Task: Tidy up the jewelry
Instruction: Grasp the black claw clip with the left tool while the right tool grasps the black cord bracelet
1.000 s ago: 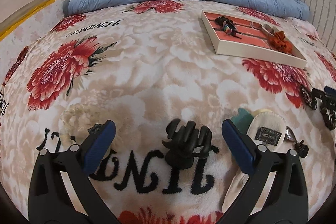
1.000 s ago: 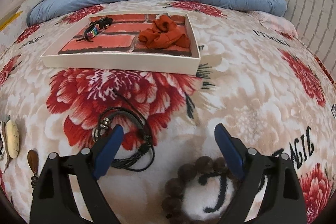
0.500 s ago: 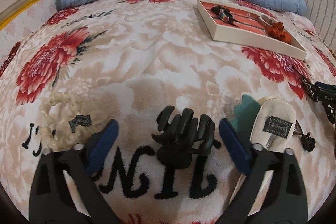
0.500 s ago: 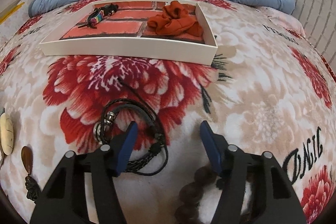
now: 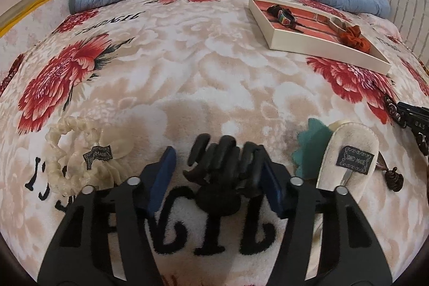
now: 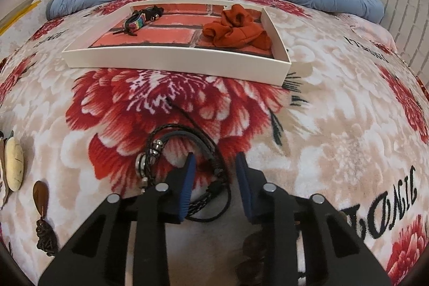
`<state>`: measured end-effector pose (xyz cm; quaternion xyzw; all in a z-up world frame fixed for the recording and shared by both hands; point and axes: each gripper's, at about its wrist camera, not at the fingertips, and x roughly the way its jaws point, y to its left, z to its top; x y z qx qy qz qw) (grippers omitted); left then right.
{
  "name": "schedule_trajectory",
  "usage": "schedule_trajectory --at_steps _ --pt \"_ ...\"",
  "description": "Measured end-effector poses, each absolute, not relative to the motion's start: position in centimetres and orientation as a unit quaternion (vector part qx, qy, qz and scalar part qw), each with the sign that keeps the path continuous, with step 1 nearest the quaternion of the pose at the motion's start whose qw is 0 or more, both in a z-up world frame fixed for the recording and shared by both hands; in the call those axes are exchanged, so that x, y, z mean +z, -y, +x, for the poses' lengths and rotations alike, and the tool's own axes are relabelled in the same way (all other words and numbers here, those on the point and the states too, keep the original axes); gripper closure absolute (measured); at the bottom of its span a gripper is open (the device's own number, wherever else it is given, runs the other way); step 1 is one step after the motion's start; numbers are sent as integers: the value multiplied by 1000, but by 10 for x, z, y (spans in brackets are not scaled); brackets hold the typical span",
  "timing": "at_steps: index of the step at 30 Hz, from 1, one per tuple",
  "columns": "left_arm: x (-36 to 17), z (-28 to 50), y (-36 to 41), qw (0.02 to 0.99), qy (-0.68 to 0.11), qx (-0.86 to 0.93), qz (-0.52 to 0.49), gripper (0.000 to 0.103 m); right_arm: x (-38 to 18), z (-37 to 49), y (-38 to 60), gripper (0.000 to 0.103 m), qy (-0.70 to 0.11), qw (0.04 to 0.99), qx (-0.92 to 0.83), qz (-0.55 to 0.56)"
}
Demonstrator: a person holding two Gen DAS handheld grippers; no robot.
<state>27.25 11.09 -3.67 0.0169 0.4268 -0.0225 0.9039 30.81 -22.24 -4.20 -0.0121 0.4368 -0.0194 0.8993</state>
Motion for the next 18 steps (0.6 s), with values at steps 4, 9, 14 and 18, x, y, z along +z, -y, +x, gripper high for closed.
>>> schedule_trajectory --at_steps 4,9,14,18 --pt "-36 272 -108 904 -426 -30 21 53 -41 307 222 88 -435 900 -17 -12" --pt "-36 272 -107 904 -425 -31 22 55 -41 308 222 90 -435 900 -17 -12" --pt "-34 271 -107 905 -424 -31 21 55 -38 306 220 91 -427 904 -17 -16" --pt "-30 271 -109 906 -423 -29 19 55 -32 305 219 91 -420 907 -14 -21"
